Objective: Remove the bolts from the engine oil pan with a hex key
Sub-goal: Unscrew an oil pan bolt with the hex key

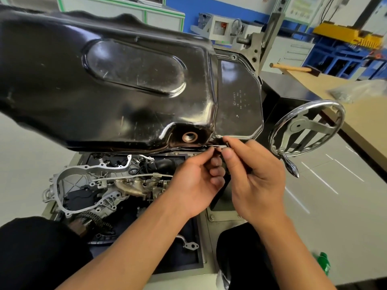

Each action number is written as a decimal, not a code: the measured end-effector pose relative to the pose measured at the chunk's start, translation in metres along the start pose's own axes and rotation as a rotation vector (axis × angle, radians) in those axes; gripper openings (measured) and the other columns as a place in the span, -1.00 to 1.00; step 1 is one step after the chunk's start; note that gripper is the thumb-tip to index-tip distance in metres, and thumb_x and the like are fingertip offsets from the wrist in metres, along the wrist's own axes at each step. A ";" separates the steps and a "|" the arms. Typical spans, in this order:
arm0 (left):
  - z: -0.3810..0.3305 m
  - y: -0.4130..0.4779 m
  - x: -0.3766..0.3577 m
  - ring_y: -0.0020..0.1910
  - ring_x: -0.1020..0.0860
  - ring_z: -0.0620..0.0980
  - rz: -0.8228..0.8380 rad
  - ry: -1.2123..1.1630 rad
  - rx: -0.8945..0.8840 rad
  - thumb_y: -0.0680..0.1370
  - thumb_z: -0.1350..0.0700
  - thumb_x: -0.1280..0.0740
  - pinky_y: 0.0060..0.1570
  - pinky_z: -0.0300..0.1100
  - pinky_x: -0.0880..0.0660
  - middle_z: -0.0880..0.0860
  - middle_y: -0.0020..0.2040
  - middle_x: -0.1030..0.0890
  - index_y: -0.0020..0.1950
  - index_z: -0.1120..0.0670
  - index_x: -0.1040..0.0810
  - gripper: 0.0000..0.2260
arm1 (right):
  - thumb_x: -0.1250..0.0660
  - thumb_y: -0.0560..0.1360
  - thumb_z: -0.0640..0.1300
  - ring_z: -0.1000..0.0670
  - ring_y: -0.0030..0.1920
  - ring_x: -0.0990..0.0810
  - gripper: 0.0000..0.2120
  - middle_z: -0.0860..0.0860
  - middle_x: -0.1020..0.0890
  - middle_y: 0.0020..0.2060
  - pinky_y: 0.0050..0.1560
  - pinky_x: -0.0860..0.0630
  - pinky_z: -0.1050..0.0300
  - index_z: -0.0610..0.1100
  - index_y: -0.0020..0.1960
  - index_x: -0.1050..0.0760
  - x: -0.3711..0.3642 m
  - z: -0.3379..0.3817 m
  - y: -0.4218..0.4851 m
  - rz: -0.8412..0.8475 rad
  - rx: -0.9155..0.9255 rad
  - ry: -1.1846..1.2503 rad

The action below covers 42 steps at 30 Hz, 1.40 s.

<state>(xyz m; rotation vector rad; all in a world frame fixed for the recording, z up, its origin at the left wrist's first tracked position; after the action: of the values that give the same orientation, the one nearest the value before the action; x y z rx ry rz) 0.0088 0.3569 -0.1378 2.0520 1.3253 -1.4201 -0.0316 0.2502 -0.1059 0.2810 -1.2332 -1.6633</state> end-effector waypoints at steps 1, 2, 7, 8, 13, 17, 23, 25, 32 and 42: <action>-0.001 -0.001 0.000 -0.43 -0.35 -0.15 0.005 -0.018 -0.007 0.46 0.10 -0.35 -0.45 -0.33 -0.25 -0.05 -0.39 -0.43 -0.21 0.11 -0.63 -0.88 | -0.36 0.57 -0.27 0.19 -0.26 -0.48 -0.78 0.09 -0.51 -0.31 -0.20 -0.39 0.37 -0.15 0.19 -0.63 0.004 0.000 0.004 0.092 0.032 -0.027; -0.002 -0.002 0.000 -0.44 -0.37 -0.16 0.013 -0.036 -0.013 0.45 0.12 -0.33 -0.45 -0.34 -0.27 -0.04 -0.39 -0.45 -0.21 0.12 -0.64 -0.88 | -0.36 0.58 -0.25 0.16 -0.26 -0.51 -0.80 0.07 -0.53 -0.31 -0.24 -0.45 0.28 -0.13 0.17 -0.65 0.007 0.001 0.009 0.197 0.075 -0.054; -0.007 -0.011 0.000 -0.30 -0.55 -0.10 0.005 -0.138 0.042 0.57 0.14 -0.28 -0.22 -0.33 -0.52 0.02 -0.29 -0.56 -0.17 0.18 -0.61 -0.81 | -0.32 0.62 -0.12 0.18 -0.17 -0.50 -0.83 0.16 -0.55 -0.18 -0.13 -0.55 0.19 -0.13 0.12 -0.65 0.014 0.010 0.023 0.601 0.233 -0.135; -0.007 -0.013 -0.001 -0.26 -0.52 -0.09 -0.007 -0.143 0.055 0.59 0.13 -0.27 -0.13 -0.31 -0.49 0.03 -0.26 -0.54 -0.11 0.18 -0.59 -0.83 | -0.36 0.60 -0.08 0.19 -0.19 -0.46 -0.84 0.18 -0.50 -0.21 -0.17 -0.54 0.14 -0.12 0.08 -0.65 0.015 0.012 0.023 0.566 0.211 -0.159; -0.003 -0.012 -0.005 -0.10 -0.47 -0.01 -0.013 -0.096 0.085 0.60 0.09 -0.28 0.14 -0.14 -0.44 0.07 -0.14 -0.49 0.00 0.16 -0.56 -0.84 | -0.52 0.47 -0.11 0.01 -0.22 -0.56 -0.84 -0.01 -0.56 -0.22 -0.27 -0.52 0.05 -0.21 -0.16 -0.66 0.012 0.023 0.008 0.230 -0.022 -0.148; -0.002 -0.008 -0.007 -0.26 -0.46 -0.04 -0.042 -0.048 0.081 0.54 0.06 -0.30 -0.19 -0.21 -0.48 0.04 -0.21 -0.44 -0.14 0.14 -0.57 -0.83 | -0.48 0.44 0.03 0.11 -0.22 -0.58 -0.80 0.14 -0.57 -0.20 -0.24 -0.50 0.28 -0.04 0.00 -0.66 0.008 0.038 -0.001 0.083 -0.264 -0.249; 0.001 -0.005 -0.011 -0.07 -0.49 0.02 -0.061 -0.132 0.092 0.60 0.06 -0.26 0.30 -0.11 -0.41 0.05 -0.25 -0.50 -0.11 0.11 -0.55 -0.82 | -0.41 0.51 0.09 0.14 -0.42 -0.55 -0.75 0.13 -0.59 -0.45 -0.45 -0.37 0.36 -0.01 -0.27 -0.60 0.014 0.043 0.001 0.196 -0.508 -0.264; 0.000 -0.004 -0.012 -0.28 -0.45 -0.10 -0.071 -0.175 0.067 0.62 0.07 -0.24 0.16 -0.31 -0.43 -0.01 -0.37 -0.47 -0.13 0.13 -0.55 -0.80 | -0.39 0.55 -0.03 0.11 -0.36 -0.55 -0.86 0.12 -0.59 -0.40 -0.39 -0.41 0.31 -0.04 -0.15 -0.63 0.016 0.047 0.005 0.288 -0.446 -0.291; -0.007 -0.003 -0.012 -0.45 -0.38 -0.13 -0.074 -0.085 0.059 0.63 0.11 -0.23 -0.50 -0.37 -0.38 -0.01 -0.40 -0.43 -0.10 0.16 -0.57 -0.79 | -0.23 0.60 -0.22 -0.04 -0.19 -0.50 -0.85 0.02 -0.50 -0.25 -0.16 -0.47 -0.05 -0.15 -0.09 -0.56 0.042 0.043 0.036 0.675 -0.168 -0.619; -0.011 -0.010 -0.016 -0.42 -0.32 -0.15 -0.093 -0.072 0.080 0.65 0.07 -0.20 -0.46 -0.37 -0.32 -0.02 -0.33 -0.41 -0.18 0.11 -0.51 -0.75 | -0.49 0.43 0.10 0.10 0.02 -0.64 -0.72 0.10 -0.68 -0.05 0.04 -0.56 0.19 -0.04 0.05 -0.68 0.070 0.008 0.036 0.491 -0.373 -0.026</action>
<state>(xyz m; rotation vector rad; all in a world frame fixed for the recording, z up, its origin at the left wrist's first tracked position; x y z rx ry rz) 0.0052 0.3616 -0.1168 1.9914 1.3711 -1.5953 -0.0494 0.1990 -0.0481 -0.2561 -0.8928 -1.4253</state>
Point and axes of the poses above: each hand's wrist, its own y-axis towards the middle knuckle, its own x-axis out of the back of the hand, z = x × y, the point moved 1 cm from there along y, towards the middle knuckle
